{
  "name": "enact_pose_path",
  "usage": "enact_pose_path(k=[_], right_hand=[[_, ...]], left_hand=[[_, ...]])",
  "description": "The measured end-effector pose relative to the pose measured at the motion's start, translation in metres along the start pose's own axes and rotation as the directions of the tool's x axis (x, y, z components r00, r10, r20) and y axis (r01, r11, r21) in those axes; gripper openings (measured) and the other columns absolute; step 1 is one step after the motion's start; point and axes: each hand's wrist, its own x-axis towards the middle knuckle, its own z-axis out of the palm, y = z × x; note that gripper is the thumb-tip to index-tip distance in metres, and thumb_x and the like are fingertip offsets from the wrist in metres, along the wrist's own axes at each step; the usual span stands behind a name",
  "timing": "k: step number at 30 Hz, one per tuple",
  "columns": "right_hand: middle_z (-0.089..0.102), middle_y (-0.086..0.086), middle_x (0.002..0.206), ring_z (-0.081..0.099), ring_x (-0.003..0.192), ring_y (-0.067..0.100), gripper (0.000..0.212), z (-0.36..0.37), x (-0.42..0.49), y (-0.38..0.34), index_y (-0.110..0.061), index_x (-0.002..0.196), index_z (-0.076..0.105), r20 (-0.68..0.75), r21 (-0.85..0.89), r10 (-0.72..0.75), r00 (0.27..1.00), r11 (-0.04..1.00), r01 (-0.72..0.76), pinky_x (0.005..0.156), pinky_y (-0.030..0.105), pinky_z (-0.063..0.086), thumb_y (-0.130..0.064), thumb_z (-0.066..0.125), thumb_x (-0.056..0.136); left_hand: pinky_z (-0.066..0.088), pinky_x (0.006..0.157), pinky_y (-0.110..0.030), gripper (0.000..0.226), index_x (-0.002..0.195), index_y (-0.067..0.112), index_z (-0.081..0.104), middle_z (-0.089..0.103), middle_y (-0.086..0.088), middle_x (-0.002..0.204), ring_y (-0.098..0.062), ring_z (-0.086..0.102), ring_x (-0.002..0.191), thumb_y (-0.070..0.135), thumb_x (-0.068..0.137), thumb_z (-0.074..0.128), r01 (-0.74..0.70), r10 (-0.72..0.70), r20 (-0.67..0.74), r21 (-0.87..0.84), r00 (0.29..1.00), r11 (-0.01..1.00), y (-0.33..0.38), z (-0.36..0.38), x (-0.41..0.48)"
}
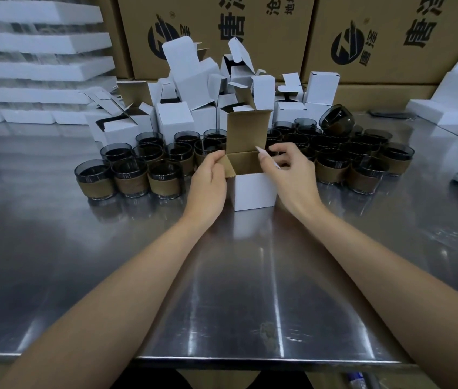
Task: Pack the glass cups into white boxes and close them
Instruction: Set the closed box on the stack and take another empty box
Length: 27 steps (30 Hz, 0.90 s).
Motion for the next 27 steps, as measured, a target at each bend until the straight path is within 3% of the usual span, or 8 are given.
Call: enact_pose_path(k=[4, 8, 11, 14, 17, 20, 23, 27], right_hand=[[0.066, 0.014, 0.09, 0.065, 0.085, 0.034, 0.026, -0.004, 0.004, 0.003, -0.03, 0.113, 0.057, -0.059, 0.124, 0.125, 0.99, 0.985, -0.117, 0.068, 0.045, 0.06, -0.018, 0.04, 0.098], [0.069, -0.004, 0.095, 0.069, 0.09, 0.025, 0.036, -0.001, 0.002, 0.008, -0.015, 0.115, 0.069, 0.005, 0.034, 0.135, 0.991, 0.99, -0.135, 0.075, 0.041, 0.06, -0.008, 0.038, 0.097], [0.07, 0.009, 0.103, 0.068, 0.087, 0.029, 0.038, 0.0, 0.001, 0.008, -0.011, 0.108, 0.074, 0.063, 0.04, 0.127, 0.99, 0.991, -0.13, 0.077, 0.047, 0.058, -0.009, 0.037, 0.097], [0.069, 0.018, 0.101, 0.066, 0.083, 0.033, 0.038, 0.0, 0.001, 0.008, -0.013, 0.101, 0.076, 0.098, 0.052, 0.121, 0.988, 0.991, -0.127, 0.074, 0.053, 0.057, -0.013, 0.038, 0.098], [0.063, 0.003, 0.109, 0.062, 0.102, 0.025, 0.034, 0.0, 0.003, 0.01, -0.016, 0.108, 0.074, 0.085, 0.012, 0.124, 0.989, 0.992, -0.125, 0.086, 0.044, 0.053, -0.016, 0.041, 0.098], [0.058, -0.001, 0.108, 0.057, 0.101, 0.015, 0.031, -0.007, 0.007, 0.012, -0.017, 0.113, 0.07, -0.024, -0.196, 0.011, 1.0, 0.981, -0.016, 0.09, 0.031, 0.044, -0.016, 0.046, 0.095], [0.058, 0.004, 0.114, 0.05, 0.111, 0.024, 0.038, -0.021, 0.014, 0.021, -0.015, 0.125, 0.062, -0.129, -0.553, -0.173, 0.976, 0.83, 0.074, 0.097, 0.039, 0.035, -0.014, 0.05, 0.088], [0.059, 0.004, 0.121, 0.038, 0.123, 0.025, 0.041, -0.035, 0.021, 0.035, -0.014, 0.124, 0.062, -0.053, -0.764, -0.145, 0.988, 0.643, 0.054, 0.106, 0.045, 0.017, -0.012, 0.05, 0.085]], left_hand=[[0.038, 0.101, -0.023, 0.034, 0.127, 0.011, 0.047, 0.053, 0.002, 0.125, -0.012, 0.048, 0.12, 0.003, 0.099, 0.03, -0.028, 0.026, -0.059, -0.033, 0.998, 0.999, 0.001, -0.002, 0.003], [0.044, 0.081, -0.017, 0.033, 0.108, 0.019, 0.049, 0.056, 0.007, 0.103, -0.009, 0.055, 0.094, -0.004, 0.096, 0.028, -0.059, 0.06, 0.009, -0.068, 0.998, 0.996, -0.001, -0.004, 0.004], [0.046, 0.097, -0.026, 0.046, 0.116, 0.022, 0.056, 0.059, 0.0, 0.12, -0.014, 0.056, 0.113, -0.005, 0.094, 0.026, -0.036, 0.041, 0.042, -0.109, 0.998, 0.993, -0.001, -0.005, 0.006], [0.035, 0.1, -0.014, 0.042, 0.137, 0.022, 0.051, 0.05, 0.006, 0.13, 0.011, 0.046, 0.115, 0.013, 0.103, 0.03, -0.009, 0.02, 0.12, -0.086, 0.993, 0.996, -0.003, -0.008, 0.006], [0.027, 0.085, 0.005, 0.06, 0.15, 0.02, 0.035, 0.043, 0.014, 0.124, 0.028, 0.038, 0.101, 0.047, 0.097, 0.048, -0.1, 0.081, 0.197, 0.084, 0.977, 0.991, -0.005, -0.011, 0.005], [0.027, 0.082, 0.009, 0.091, 0.151, 0.019, 0.029, 0.038, 0.024, 0.117, 0.032, 0.036, 0.102, 0.052, 0.079, 0.072, -0.179, 0.138, 0.226, 0.173, 0.964, 0.969, -0.006, -0.014, 0.006], [0.027, 0.081, 0.009, 0.096, 0.15, 0.019, 0.031, 0.038, 0.022, 0.115, 0.033, 0.035, 0.1, 0.047, 0.072, 0.081, -0.202, 0.155, 0.224, 0.207, 0.962, 0.957, -0.007, -0.015, 0.009], [0.025, 0.081, 0.01, 0.098, 0.151, 0.018, 0.03, 0.04, 0.018, 0.12, 0.034, 0.034, 0.1, 0.045, 0.072, 0.081, -0.185, 0.138, 0.224, 0.205, 0.965, 0.961, -0.008, -0.015, 0.01]])
